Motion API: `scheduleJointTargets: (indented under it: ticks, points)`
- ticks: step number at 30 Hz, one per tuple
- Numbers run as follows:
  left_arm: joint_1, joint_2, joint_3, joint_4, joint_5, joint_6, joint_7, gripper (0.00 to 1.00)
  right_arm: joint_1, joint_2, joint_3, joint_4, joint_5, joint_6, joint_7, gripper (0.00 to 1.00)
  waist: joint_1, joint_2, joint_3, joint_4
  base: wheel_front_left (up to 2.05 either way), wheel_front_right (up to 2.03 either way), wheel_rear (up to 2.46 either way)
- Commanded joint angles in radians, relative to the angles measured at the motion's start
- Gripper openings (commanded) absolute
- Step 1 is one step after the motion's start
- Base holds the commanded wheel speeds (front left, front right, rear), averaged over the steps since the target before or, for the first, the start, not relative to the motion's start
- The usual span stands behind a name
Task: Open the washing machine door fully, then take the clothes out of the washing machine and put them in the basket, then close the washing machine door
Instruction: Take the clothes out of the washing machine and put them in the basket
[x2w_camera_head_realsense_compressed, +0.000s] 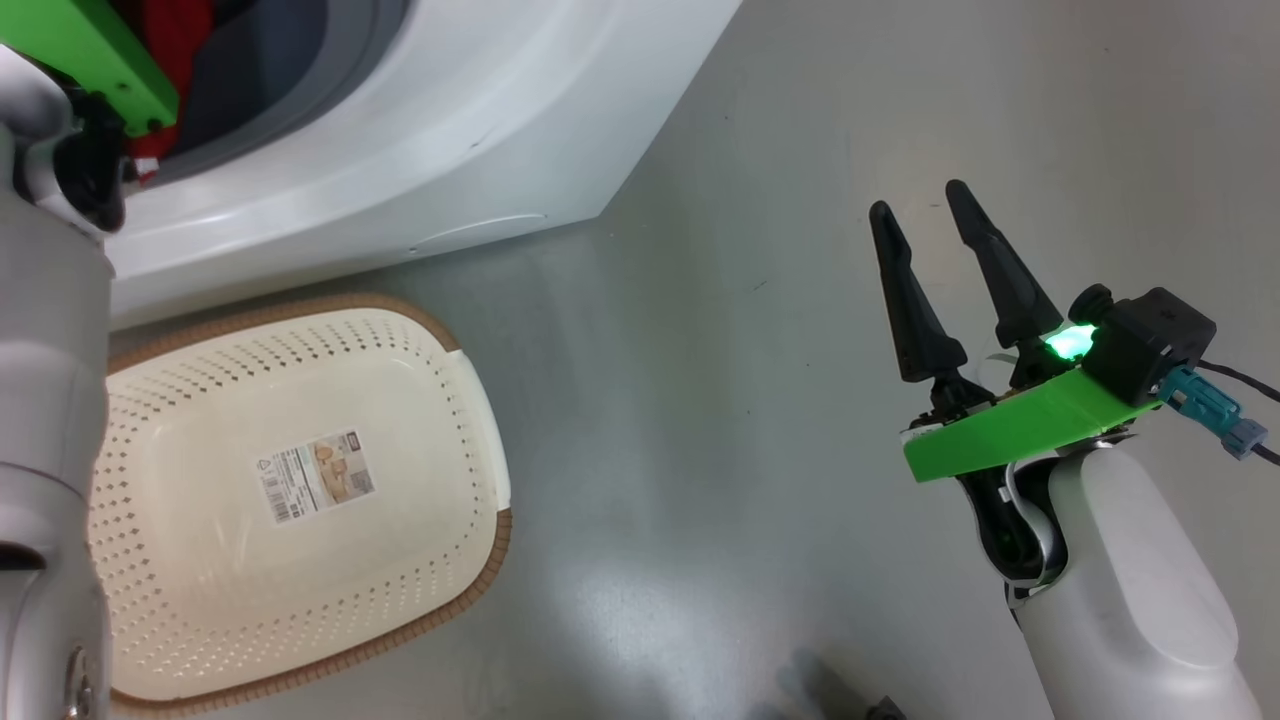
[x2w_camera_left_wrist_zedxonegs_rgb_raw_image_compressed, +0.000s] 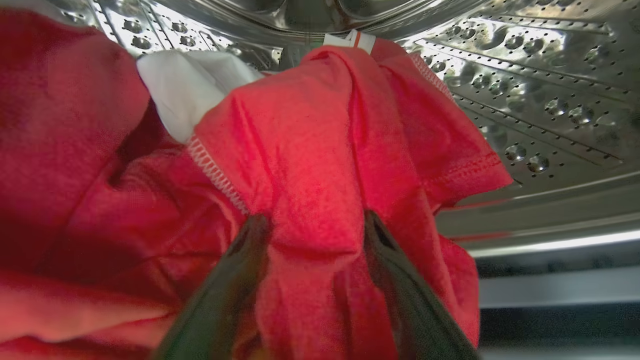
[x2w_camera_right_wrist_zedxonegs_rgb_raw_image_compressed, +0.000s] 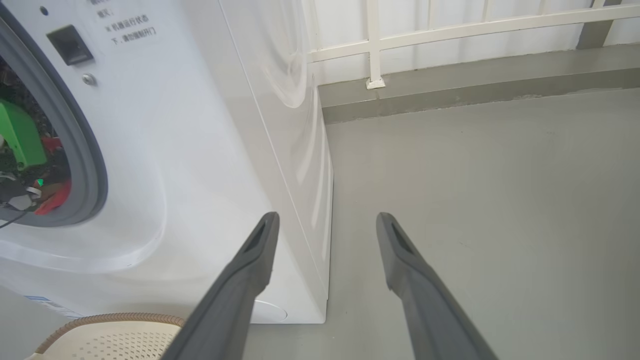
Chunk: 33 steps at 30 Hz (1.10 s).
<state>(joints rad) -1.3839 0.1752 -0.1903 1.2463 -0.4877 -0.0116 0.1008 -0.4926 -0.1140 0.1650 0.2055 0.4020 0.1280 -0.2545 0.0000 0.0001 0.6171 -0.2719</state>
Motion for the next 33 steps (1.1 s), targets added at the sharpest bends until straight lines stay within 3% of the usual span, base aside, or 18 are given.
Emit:
scheduleJointTargets:
  ticks: [1, 4, 9, 10, 11, 33]
  points:
    - [-0.016, 0.039, 0.001, -0.006, -0.006, 0.008, 0.009, 1.0, 0.013, 0.01, 0.013, -0.021, -0.003, 0.003, -0.007, 1.0, 0.0, -0.0001, 0.002, -0.003, 0.0, 0.0, 0.0]
    - [-0.008, 0.039, -0.006, 0.006, -0.005, 0.006, 0.021, 0.56, 0.016, 0.013, 0.008, -0.024, -0.004, 0.003, -0.007, 1.0, 0.0, -0.0001, 0.003, -0.004, 0.0, 0.0, 0.0]
    - [0.003, 0.038, -0.018, 0.021, -0.006, 0.004, 0.06, 0.44, 0.018, 0.016, 0.008, -0.019, -0.008, 0.003, -0.007, 1.0, 0.0, -0.0001, -0.003, 0.0, 0.0, 0.0, 0.0]
    - [0.003, 0.038, -0.021, 0.022, -0.005, 0.001, 0.058, 0.29, 0.017, 0.017, 0.009, -0.017, -0.009, 0.003, -0.007, 1.0, 0.0, -0.0001, -0.005, 0.001, 0.0, 0.0, 0.0]
    - [0.004, 0.037, -0.023, 0.022, -0.005, -0.003, 0.051, 0.0, 0.016, 0.017, 0.01, -0.015, -0.01, 0.003, -0.007, 1.0, 0.0, -0.0001, -0.008, 0.002, 0.0, 0.0, 0.0]
    - [0.078, -0.034, -0.075, 0.003, -0.015, -0.104, -0.164, 0.0, 0.045, -0.011, 0.029, 0.007, -0.004, 0.003, -0.007, 1.0, 0.0, -0.0001, -0.143, 0.066, 0.0, 0.0, 0.0]
